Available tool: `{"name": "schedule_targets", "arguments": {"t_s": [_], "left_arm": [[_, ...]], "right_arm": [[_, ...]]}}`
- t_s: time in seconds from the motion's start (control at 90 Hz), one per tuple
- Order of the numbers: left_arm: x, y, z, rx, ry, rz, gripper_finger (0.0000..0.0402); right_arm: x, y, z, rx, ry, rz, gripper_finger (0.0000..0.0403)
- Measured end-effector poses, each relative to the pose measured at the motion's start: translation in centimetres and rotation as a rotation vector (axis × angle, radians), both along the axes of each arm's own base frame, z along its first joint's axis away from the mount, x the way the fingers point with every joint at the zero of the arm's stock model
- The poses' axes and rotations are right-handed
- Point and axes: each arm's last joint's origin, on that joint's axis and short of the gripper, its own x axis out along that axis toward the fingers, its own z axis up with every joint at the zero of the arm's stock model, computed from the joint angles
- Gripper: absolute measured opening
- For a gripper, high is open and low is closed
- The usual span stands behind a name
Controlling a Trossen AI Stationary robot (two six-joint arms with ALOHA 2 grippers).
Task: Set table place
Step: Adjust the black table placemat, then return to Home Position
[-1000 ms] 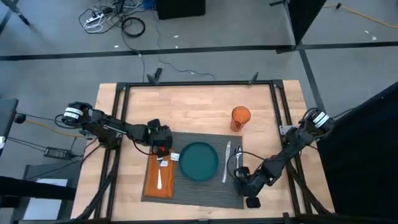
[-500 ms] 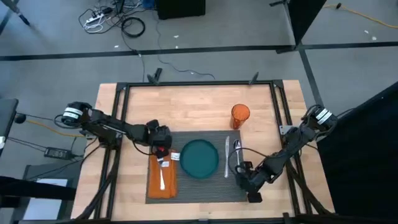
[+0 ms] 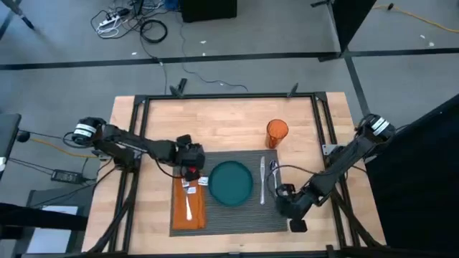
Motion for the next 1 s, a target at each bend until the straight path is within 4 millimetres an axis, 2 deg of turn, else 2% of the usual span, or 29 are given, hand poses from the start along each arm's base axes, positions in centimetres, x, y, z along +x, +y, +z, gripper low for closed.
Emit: {"name": "schedule_targets", "arguments": {"t_s": [0.167,0.278,0.389,0.478,0.567,0.711,0.856,1.0], "left_arm": [[0.7,-0.2,2.5,0.014,-0.067,-0.050,0.0202],[0.4,-0.4,5.1,0.027,-0.213,-0.106,0.0188],[-1.3,0.1,7.7,0.046,-0.393,-0.145,0.0137],[-3.4,0.9,9.1,0.005,-0.540,-0.159,0.0070],[-5.5,1.4,9.5,-0.022,-0.613,-0.166,0.0015],[-8.5,2.0,9.4,-0.042,-0.701,-0.128,0.0007],[-10.8,2.2,8.3,-0.056,-0.803,-0.124,0.0001],[-12.6,2.3,6.3,-0.076,-0.888,-0.104,0.0000]], "right_arm": [[-0.5,-1.9,3.2,0.039,-0.094,-0.001,0.0034],[-0.1,-4.6,5.8,0.009,-0.237,0.030,0.0032],[0.4,-8.9,8.1,-0.071,-0.384,-0.011,0.0021],[0.2,-12.5,9.9,-0.141,-0.484,-0.077,0.0009],[-0.6,-15.5,11.3,-0.174,-0.560,-0.126,0.0002],[-2.6,-18.3,12.7,-0.199,-0.655,-0.193,0.0001],[-5.2,-19.3,12.4,-0.212,-0.712,-0.249,0.0000],[-7.8,-19.2,11.2,-0.186,-0.766,-0.293,0.0000]]}}
